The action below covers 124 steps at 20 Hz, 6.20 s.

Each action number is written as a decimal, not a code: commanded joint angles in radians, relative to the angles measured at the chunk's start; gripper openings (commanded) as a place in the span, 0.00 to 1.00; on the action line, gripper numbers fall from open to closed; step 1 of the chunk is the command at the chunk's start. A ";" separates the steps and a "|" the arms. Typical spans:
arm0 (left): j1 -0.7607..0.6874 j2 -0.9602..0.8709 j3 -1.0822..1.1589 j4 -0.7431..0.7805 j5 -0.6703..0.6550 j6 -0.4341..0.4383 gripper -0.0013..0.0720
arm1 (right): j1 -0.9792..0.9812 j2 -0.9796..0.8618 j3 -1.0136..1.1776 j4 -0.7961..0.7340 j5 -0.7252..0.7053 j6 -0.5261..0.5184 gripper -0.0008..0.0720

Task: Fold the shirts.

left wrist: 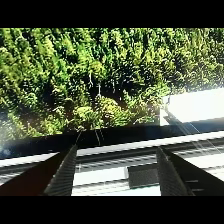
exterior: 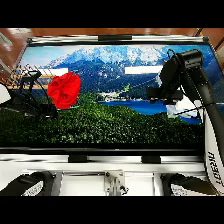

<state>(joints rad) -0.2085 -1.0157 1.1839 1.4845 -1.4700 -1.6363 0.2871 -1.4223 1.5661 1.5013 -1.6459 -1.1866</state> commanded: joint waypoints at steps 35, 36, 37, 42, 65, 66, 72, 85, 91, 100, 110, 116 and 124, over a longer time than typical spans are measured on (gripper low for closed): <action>0.150 -0.747 0.388 0.183 0.364 -0.105 0.96 | 0.001 -0.011 -0.025 -0.140 0.258 -0.166 0.79; 0.145 -0.777 0.406 0.182 0.375 -0.105 0.95 | 0.001 -0.011 -0.031 -0.136 0.265 -0.166 0.79; 0.143 -0.795 0.413 0.179 0.388 -0.105 0.94 | 0.001 -0.011 -0.035 -0.123 0.268 -0.167 0.79; 0.137 -0.802 0.495 0.080 0.336 -0.062 0.06 | 0.001 -0.010 -0.035 -0.031 0.312 -0.168 0.79; -0.631 -0.174 0.020 0.029 0.325 -0.416 1.00 | 0.002 0.563 -0.164 -0.016 0.159 -0.194 0.79; -0.606 -0.161 0.031 0.029 0.291 -0.386 1.00 | 0.002 0.563 -0.242 -0.019 0.192 -0.198 0.79; -0.321 0.040 -0.084 0.038 0.012 -0.227 1.00 | 0.000 0.563 -0.652 0.204 0.393 -0.223 0.79; -0.180 -0.059 -0.520 -0.228 0.510 -0.226 0.99 | 0.004 0.232 -0.837 0.602 0.442 -0.337 0.80; -0.180 -0.103 -0.517 -0.247 0.607 -0.224 0.45 | 0.004 0.120 -0.837 0.674 0.465 -0.375 0.80; -0.180 -0.098 -0.504 -0.247 0.603 -0.169 0.06 | 0.214 0.035 -0.837 0.696 0.688 -0.357 0.80; -0.180 -0.049 -0.153 -0.227 0.599 -0.018 0.06 | 0.231 0.248 -0.722 0.561 0.712 -0.397 0.11; -0.184 0.085 0.317 -0.185 0.684 -0.017 0.06 | 0.231 0.640 -0.380 0.265 0.735 -0.346 0.11; -0.192 0.169 0.525 -0.134 0.653 0.005 0.06 | 0.231 0.764 -0.184 0.333 0.850 -0.272 0.11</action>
<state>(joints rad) -0.3996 -0.8635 1.6684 1.2968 -0.7547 -1.6405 0.5186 -0.6857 1.3373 1.8286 -0.7750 -1.4773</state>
